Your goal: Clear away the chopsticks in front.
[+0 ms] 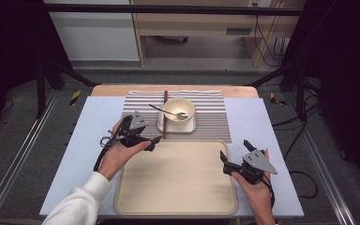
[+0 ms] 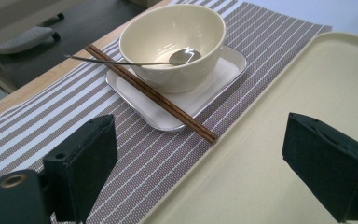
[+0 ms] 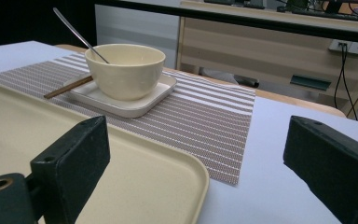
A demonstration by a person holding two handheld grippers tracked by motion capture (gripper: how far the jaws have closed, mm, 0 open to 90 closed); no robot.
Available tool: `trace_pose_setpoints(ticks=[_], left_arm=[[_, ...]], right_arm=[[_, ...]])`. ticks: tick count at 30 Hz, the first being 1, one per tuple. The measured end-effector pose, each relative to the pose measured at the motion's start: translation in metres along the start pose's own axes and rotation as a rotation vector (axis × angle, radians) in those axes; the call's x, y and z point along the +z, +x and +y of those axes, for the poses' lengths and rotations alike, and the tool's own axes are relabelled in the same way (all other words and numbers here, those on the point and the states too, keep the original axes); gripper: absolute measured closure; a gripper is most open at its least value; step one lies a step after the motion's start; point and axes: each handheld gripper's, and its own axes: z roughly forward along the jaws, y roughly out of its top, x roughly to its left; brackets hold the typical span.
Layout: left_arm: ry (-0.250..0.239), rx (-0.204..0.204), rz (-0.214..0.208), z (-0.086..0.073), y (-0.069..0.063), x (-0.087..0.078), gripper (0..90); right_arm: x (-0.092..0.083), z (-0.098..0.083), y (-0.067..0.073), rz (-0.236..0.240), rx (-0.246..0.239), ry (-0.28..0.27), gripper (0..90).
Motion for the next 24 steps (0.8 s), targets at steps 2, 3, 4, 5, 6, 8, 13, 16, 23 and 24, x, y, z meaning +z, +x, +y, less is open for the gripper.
trace_pose_setpoints(ticks=[2,3,4,5,6,8,13,16,23,24], left_arm=[[0.017,-0.001,-0.014,0.005,0.001,0.007,9.8],[0.030,0.004,-0.016,0.008,0.001,0.010,10.1],[0.032,0.000,-0.017,0.009,0.002,0.013,10.1],[0.032,-0.007,-0.022,0.011,0.003,0.015,10.5],[0.029,-0.015,-0.028,0.013,0.004,0.017,11.0],[0.028,-0.011,-0.024,0.018,0.006,0.021,11.8],[-0.024,-0.072,-0.018,0.021,0.012,0.028,13.9],[-0.038,-0.089,-0.003,0.021,0.014,0.030,16.7],[-0.003,-0.103,0.060,0.018,0.016,0.037,28.4],[-0.001,-0.113,0.065,0.017,0.017,0.040,30.0]], right_arm=[[-0.001,0.000,0.000,-0.001,-0.002,-0.002,7.6],[-0.001,0.001,0.000,0.000,-0.003,-0.002,7.7],[-0.001,0.001,0.000,-0.001,0.000,-0.002,8.0],[-0.001,0.001,0.001,-0.004,0.000,-0.004,8.2],[-0.001,0.001,0.001,-0.006,-0.002,-0.003,8.2],[0.000,0.001,0.000,-0.010,0.000,-0.003,8.3],[-0.001,0.001,0.000,-0.017,-0.001,-0.001,8.4],[-0.001,0.001,0.000,-0.026,0.004,0.003,8.8],[-0.001,0.002,0.001,-0.021,0.004,0.004,9.4],[-0.001,0.001,0.002,-0.020,-0.001,0.010,9.4]])
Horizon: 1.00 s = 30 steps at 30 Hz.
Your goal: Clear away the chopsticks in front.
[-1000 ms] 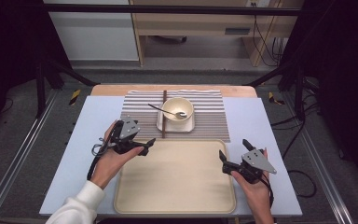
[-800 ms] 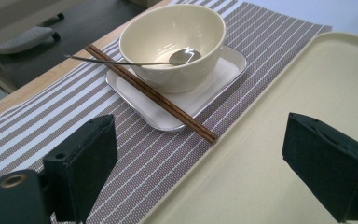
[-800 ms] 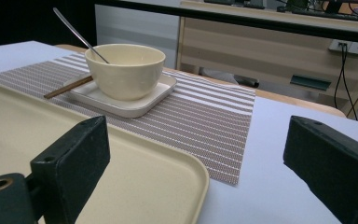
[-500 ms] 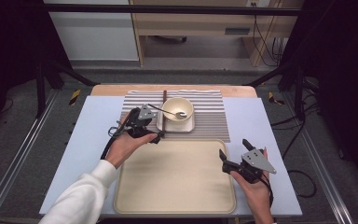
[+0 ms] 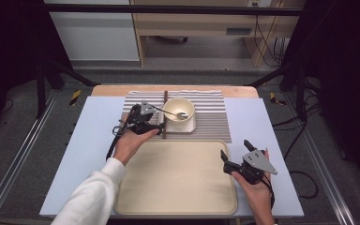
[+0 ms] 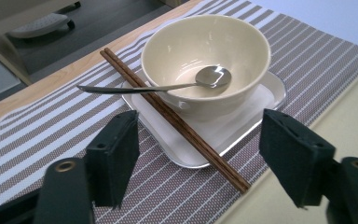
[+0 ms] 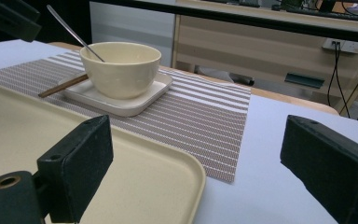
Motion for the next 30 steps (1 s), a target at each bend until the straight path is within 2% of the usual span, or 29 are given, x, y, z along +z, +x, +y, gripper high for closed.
trace_pose_setpoints(ticks=[4,5,9,10,13,17,22,24,30], left_arm=[[0.049,-0.021,0.010,-0.006,0.004,0.017,35.5],[0.050,-0.038,0.004,-0.007,0.005,0.022,35.5],[0.067,-0.065,0.005,-0.012,0.006,0.035,44.2],[0.072,-0.073,0.017,-0.013,0.006,0.037,47.2],[0.059,-0.106,0.029,-0.013,0.006,0.041,48.8],[0.062,-0.118,0.059,-0.013,0.005,0.044,53.8],[0.084,-0.138,0.063,-0.014,0.005,0.049,55.6],[0.076,-0.156,0.058,-0.015,0.004,0.051,55.7],[0.082,-0.163,0.064,-0.015,0.003,0.056,57.4]], right_arm=[[-0.001,0.000,-0.001,-0.006,0.003,0.005,9.5],[-0.001,0.000,-0.001,-0.006,0.003,0.005,9.5],[-0.001,-0.001,-0.003,-0.013,0.013,0.007,9.7],[-0.001,-0.001,-0.003,-0.011,0.012,0.010,9.8],[-0.001,-0.001,-0.003,-0.011,0.011,0.011,9.8],[-0.001,-0.001,-0.003,-0.010,0.013,0.014,9.8],[-0.001,-0.001,-0.004,-0.011,0.019,0.016,10.0],[-0.001,-0.001,-0.003,-0.012,0.023,0.017,10.0],[-0.001,-0.001,-0.004,-0.012,0.026,0.022,10.2]])
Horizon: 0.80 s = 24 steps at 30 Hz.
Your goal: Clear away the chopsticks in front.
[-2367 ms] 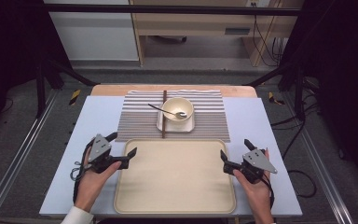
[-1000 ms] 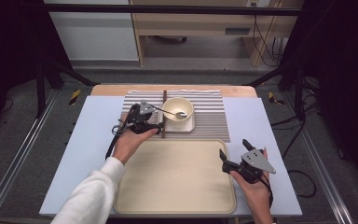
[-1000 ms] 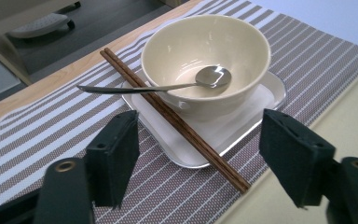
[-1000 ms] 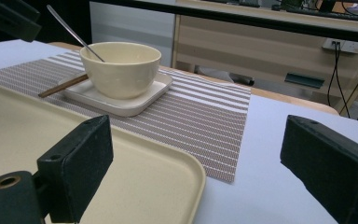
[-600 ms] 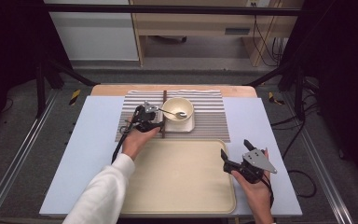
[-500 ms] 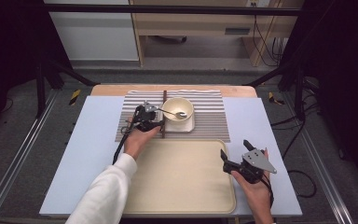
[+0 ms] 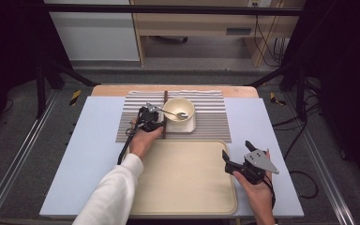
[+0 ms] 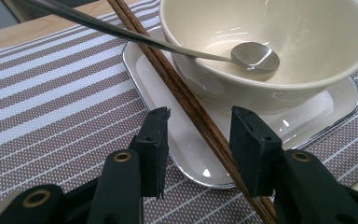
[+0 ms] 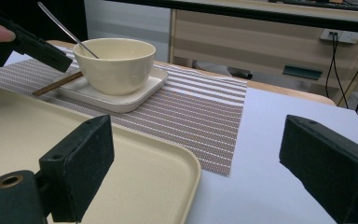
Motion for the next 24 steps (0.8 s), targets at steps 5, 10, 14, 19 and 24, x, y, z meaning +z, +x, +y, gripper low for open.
trace_pose_setpoints(ticks=[5,10,14,19,24], left_arm=[[-0.002,-0.004,0.010,-0.0001,-0.0021,0.0022,59.0],[0.009,-0.010,0.014,-0.0015,-0.0011,0.0050,61.2],[0.010,-0.016,0.014,-0.0021,-0.0007,0.0069,62.6],[0.011,-0.022,0.012,-0.0031,-0.0009,0.0096,64.4],[0.010,-0.021,0.018,-0.0028,-0.0009,0.0101,66.2]], right_arm=[[0.0005,-0.0004,-0.0004,0.001,0.004,0.001,10.3],[0.0004,-0.0004,-0.0003,0.003,0.006,0.003,10.5],[0.0006,-0.0005,-0.0004,0.004,0.007,0.005,10.7],[0.0008,-0.0006,-0.0001,0.005,0.008,0.008,10.7],[0.0009,-0.0009,-0.0001,0.005,0.008,0.014,10.9]])
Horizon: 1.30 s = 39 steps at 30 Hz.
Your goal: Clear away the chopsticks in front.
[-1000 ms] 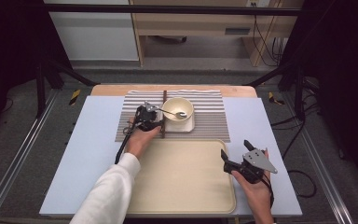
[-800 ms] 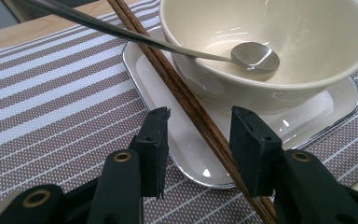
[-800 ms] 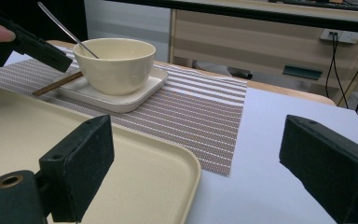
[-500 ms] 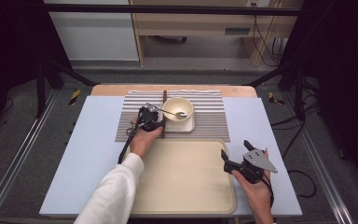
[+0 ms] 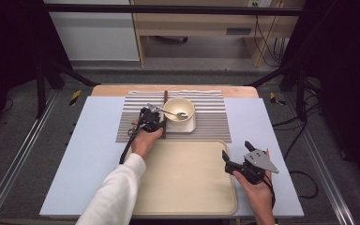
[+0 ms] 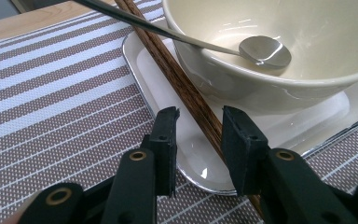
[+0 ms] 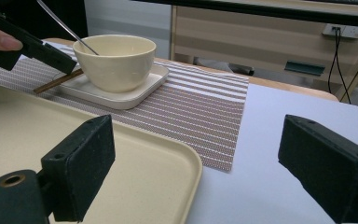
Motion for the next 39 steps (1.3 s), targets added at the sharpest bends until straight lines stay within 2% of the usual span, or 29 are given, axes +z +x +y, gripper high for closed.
trace_pose_setpoints(ticks=[11,19,26,36,39], left_arm=[[0.010,-0.008,0.013,0.002,-0.003,0.002,68.5],[0.020,-0.028,0.027,0.003,-0.004,0.006,72.4],[0.026,-0.059,0.044,0.002,-0.004,0.010,74.9],[0.032,-0.123,0.053,0.002,-0.005,0.013,78.1],[0.029,-0.130,0.062,0.002,-0.005,0.013,78.9]], right_arm=[[0.000,0.000,0.001,0.006,0.001,0.005,11.3],[0.000,0.000,0.001,0.010,0.005,0.010,11.6],[0.000,0.000,0.002,0.012,0.008,0.010,11.7],[0.001,0.000,0.003,0.017,0.012,0.010,12.0],[0.001,0.000,0.003,0.019,0.009,0.009,12.2]])
